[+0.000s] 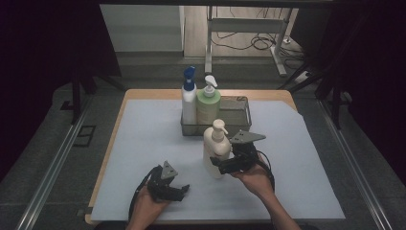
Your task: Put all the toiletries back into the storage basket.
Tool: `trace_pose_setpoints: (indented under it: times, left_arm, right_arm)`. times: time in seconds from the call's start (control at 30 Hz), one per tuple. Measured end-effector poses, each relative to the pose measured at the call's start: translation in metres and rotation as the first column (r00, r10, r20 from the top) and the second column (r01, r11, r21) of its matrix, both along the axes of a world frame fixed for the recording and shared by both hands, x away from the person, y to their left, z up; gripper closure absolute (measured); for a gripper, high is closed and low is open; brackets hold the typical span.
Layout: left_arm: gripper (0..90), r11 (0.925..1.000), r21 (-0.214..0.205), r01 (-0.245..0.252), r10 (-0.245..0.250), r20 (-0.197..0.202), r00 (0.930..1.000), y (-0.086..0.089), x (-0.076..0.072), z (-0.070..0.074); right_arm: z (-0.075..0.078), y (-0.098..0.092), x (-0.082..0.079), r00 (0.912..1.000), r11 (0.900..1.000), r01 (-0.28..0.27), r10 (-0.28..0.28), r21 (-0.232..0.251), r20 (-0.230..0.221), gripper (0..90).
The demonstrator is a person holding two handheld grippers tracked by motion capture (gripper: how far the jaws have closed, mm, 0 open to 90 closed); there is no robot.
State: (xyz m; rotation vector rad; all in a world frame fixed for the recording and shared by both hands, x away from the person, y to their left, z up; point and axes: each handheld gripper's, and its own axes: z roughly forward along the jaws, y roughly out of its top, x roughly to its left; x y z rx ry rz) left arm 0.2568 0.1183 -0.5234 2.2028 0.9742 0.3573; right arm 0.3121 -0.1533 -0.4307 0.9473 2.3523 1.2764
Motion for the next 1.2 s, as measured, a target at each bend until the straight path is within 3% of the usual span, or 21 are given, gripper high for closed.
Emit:
trace_pose_setpoints:
  times: [0.43, 0.67, 0.83, 1.1, 1.2]
  left_arm:
    - [12.3, 1.0, 0.001, -0.001, 0.001, 0.0, 1.0, 0.0, 0.0, 0.0]
    - [12.4, 1.0, 0.007, 0.003, -0.003, 0.001, 1.0, 0.0, 0.0, 0.0]
    - [12.4, 1.0, 0.007, 0.004, -0.004, 0.0, 1.0, 0.0, 0.0, 0.0]
    - [12.4, 1.0, 0.007, 0.004, -0.004, 0.0, 1.0, 0.0, 0.0, 0.0]
    - [12.4, 1.0, 0.006, 0.003, -0.003, -0.001, 1.0, 0.0, 0.0, 0.0]
  right_arm:
    - [0.0, 0.013, -0.002, 0.9992, 0.9982, 0.04, -0.04, 0.044, 0.006, 25.3]
    - [0.006, 0.014, -0.008, 0.9954, 0.9968, 0.076, -0.075, -0.024, 0.061, 34.8]
    - [0.009, 0.005, -0.003, 0.9981, 0.9982, 0.06, -0.06, 0.0, 0.015, 35.9]
    - [0.012, 0.009, -0.007, 0.9988, 0.9984, 0.042, -0.041, -0.037, 0.027, 37.1]
    - [0.016, 0.006, -0.007, 0.9995, 0.9993, 0.027, -0.027, -0.025, 0.015, 37.2]
